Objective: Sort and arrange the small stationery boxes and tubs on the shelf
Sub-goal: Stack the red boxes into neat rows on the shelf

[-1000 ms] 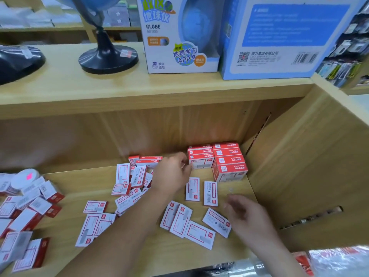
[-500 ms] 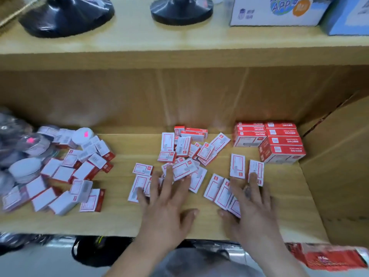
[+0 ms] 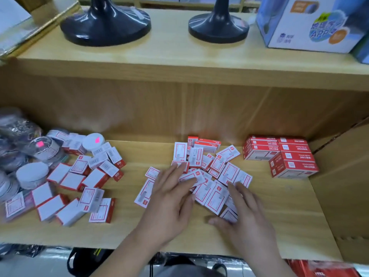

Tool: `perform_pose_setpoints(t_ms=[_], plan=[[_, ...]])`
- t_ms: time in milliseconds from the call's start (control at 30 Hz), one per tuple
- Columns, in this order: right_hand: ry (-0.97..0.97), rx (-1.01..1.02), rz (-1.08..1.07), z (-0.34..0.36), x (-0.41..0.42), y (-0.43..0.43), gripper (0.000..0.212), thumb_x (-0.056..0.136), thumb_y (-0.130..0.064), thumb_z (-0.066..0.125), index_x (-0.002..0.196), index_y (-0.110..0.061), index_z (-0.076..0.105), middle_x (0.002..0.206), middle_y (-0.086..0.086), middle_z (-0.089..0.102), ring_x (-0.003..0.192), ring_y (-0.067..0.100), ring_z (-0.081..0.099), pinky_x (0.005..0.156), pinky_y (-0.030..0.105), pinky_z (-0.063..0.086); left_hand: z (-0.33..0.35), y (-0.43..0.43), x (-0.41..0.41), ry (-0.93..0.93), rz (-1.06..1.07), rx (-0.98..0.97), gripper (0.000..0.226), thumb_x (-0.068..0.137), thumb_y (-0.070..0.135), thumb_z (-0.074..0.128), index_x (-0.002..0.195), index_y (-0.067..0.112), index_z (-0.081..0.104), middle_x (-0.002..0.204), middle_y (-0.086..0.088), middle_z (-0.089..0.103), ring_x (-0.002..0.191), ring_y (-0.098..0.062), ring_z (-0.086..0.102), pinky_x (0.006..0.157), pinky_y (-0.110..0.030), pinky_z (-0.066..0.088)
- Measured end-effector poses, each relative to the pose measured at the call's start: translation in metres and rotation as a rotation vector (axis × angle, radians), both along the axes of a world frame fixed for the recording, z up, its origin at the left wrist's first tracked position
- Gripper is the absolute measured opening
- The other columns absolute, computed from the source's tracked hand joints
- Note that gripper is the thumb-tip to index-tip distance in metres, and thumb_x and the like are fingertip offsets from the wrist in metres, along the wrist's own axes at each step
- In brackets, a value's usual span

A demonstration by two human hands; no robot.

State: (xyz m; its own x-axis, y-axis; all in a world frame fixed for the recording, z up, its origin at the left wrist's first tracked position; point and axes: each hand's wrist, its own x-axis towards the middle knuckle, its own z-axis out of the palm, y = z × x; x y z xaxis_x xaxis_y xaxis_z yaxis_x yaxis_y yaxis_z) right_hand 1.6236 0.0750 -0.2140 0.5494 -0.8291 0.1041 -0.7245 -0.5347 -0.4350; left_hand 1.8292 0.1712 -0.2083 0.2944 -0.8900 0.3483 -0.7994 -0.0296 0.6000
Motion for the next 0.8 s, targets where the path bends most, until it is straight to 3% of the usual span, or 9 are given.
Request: perform_pose_setpoints(t_ms=[67, 167, 233, 333, 467, 567, 667, 733, 800], plan=[[-0.096, 0.026, -0.048, 0.009, -0.004, -0.011, 0.097, 0.065, -0.095, 0.045, 0.132, -0.028, 0.063, 0.139, -0.010, 0.056, 0.121, 0.017, 0.055, 0.080, 0.041, 0.058, 0.010, -0.031, 0.010, 0.001, -0.034, -0.003, 0.040, 0.091, 0.023, 0.064, 0.131, 0.019, 0.065, 0.157, -0.009, 0.042, 0.145, -0.030, 0.041, 0.115, -0.047, 0.038], [-0.259, 0.097, -0.078, 0.019, -0.008, -0.035, 0.065, 0.080, -0.075, 0.056, 0.116, -0.024, 0.071, 0.123, -0.031, 0.055, 0.115, 0.007, 0.059, 0.092, 0.021, 0.049, 0.023, -0.091, 0.027, -0.157, -0.026, 0.142, 0.043, 0.091, 0.027, 0.053, 0.132, 0.017, 0.061, 0.150, -0.014, 0.049, 0.137, -0.035, 0.046, 0.111, -0.047, 0.043], [-0.265, 0.183, -0.042, 0.018, -0.009, -0.050, 0.061, 0.086, -0.068, 0.056, 0.123, -0.021, 0.070, 0.128, -0.025, 0.054, 0.126, 0.002, 0.053, 0.101, 0.012, 0.038, 0.025, -0.115, 0.033, -0.272, -0.015, 0.253, 0.050, 0.089, 0.030, 0.047, 0.136, 0.016, 0.058, 0.139, -0.005, 0.055, 0.126, -0.032, 0.048, 0.101, -0.048, 0.048], [-0.188, 0.307, -0.018, 0.007, -0.007, -0.054, 0.060, 0.087, -0.058, 0.062, 0.133, -0.019, 0.064, 0.145, -0.012, 0.049, 0.140, -0.001, 0.039, 0.113, 0.021, 0.034, 0.019, -0.120, 0.033, -0.381, -0.009, 0.265, 0.054, 0.090, 0.035, 0.043, 0.141, 0.020, 0.053, 0.126, 0.002, 0.054, 0.114, -0.028, 0.044, 0.090, -0.044, 0.050], [-0.351, 0.474, -0.109, 0.000, -0.007, -0.048, 0.045, 0.094, -0.004, 0.061, 0.137, -0.018, 0.059, 0.151, -0.013, 0.042, 0.144, -0.004, 0.029, 0.123, 0.029, 0.025, 0.019, -0.123, 0.040, -0.429, -0.009, 0.229, 0.037, 0.091, 0.033, 0.050, 0.124, 0.027, 0.064, 0.110, 0.002, 0.052, 0.101, -0.028, 0.043, 0.082, -0.042, 0.050], [-0.453, 0.610, -0.164, 0.000, -0.010, -0.047, 0.051, 0.094, 0.009, 0.051, 0.138, -0.018, 0.058, 0.155, -0.013, 0.040, 0.145, -0.004, 0.028, 0.124, 0.034, 0.026, 0.021, -0.119, 0.048, -0.502, 0.032, 0.253, 0.027, 0.089, 0.036, 0.057, 0.112, 0.026, 0.069, 0.111, 0.001, 0.054, 0.100, -0.029, 0.046, 0.083, -0.041, 0.044], [-0.427, 0.588, -0.132, 0.002, -0.003, -0.041, 0.054, 0.094, 0.012, 0.048, 0.141, -0.014, 0.055, 0.156, -0.012, 0.037, 0.146, -0.004, 0.026, 0.123, 0.023, 0.020, 0.027, -0.112, 0.054, -0.551, 0.035, 0.258, 0.032, 0.089, 0.042, 0.050, 0.102, 0.025, 0.075, 0.115, 0.000, 0.058, 0.102, -0.031, 0.048, 0.086, -0.042, 0.042], [-0.412, 0.583, -0.070, 0.003, 0.000, -0.035, 0.055, 0.093, 0.011, 0.047, 0.141, -0.014, 0.054, 0.148, -0.025, 0.036, 0.144, -0.008, 0.026, 0.119, 0.015, 0.019, 0.028, -0.106, 0.050, -0.474, 0.022, 0.229, 0.038, 0.091, 0.043, 0.047, 0.098, 0.020, 0.076, 0.119, -0.002, 0.060, 0.110, -0.032, 0.048, 0.091, -0.044, 0.045], [-0.387, 0.581, -0.038, 0.005, -0.002, -0.033, 0.054, 0.093, 0.008, 0.048, 0.140, -0.018, 0.055, 0.142, -0.031, 0.039, 0.141, -0.010, 0.031, 0.115, 0.011, 0.023, 0.025, -0.099, 0.034, -0.387, -0.101, 0.193, 0.042, 0.090, 0.043, 0.047, 0.108, 0.016, 0.074, 0.131, -0.007, 0.060, 0.124, -0.034, 0.048, 0.103, -0.047, 0.044]])
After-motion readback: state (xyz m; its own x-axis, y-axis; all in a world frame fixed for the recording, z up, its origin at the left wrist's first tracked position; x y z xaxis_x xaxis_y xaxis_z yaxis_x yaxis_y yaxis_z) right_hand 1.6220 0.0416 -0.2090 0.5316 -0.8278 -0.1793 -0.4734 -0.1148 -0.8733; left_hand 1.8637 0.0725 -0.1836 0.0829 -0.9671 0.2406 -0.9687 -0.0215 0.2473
